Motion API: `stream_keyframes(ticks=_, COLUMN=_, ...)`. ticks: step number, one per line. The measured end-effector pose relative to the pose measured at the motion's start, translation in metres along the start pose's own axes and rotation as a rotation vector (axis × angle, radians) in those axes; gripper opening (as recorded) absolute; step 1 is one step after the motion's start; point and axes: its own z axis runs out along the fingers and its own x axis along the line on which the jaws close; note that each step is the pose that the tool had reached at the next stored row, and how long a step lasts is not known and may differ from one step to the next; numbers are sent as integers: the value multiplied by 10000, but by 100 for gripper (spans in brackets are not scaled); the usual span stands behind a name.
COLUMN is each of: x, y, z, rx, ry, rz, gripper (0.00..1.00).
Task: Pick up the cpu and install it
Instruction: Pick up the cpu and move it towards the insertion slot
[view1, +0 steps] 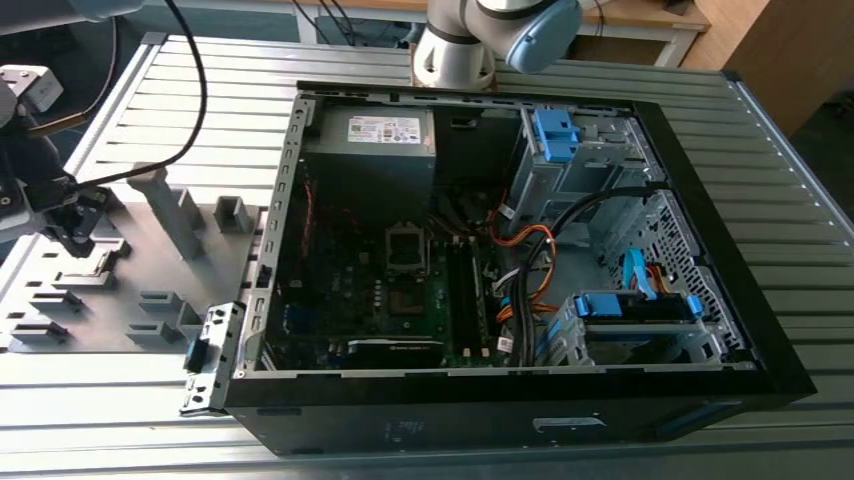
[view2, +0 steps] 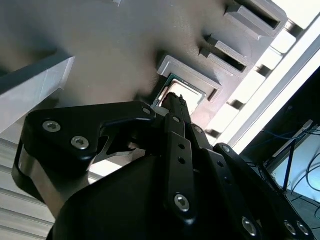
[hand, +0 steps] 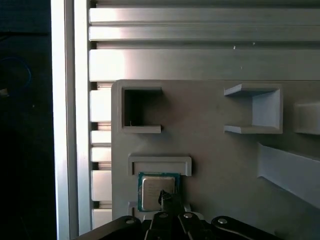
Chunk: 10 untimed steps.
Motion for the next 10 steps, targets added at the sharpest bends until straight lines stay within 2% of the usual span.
stream_keyframes(ticks=8, x=46, y=17, z=55, rx=157, ry=-2, rz=-3, gripper=11)
stream_keyframes(ticks=10, x=47, y=18, z=56, rx=162, ry=-1, rz=-2, gripper=11)
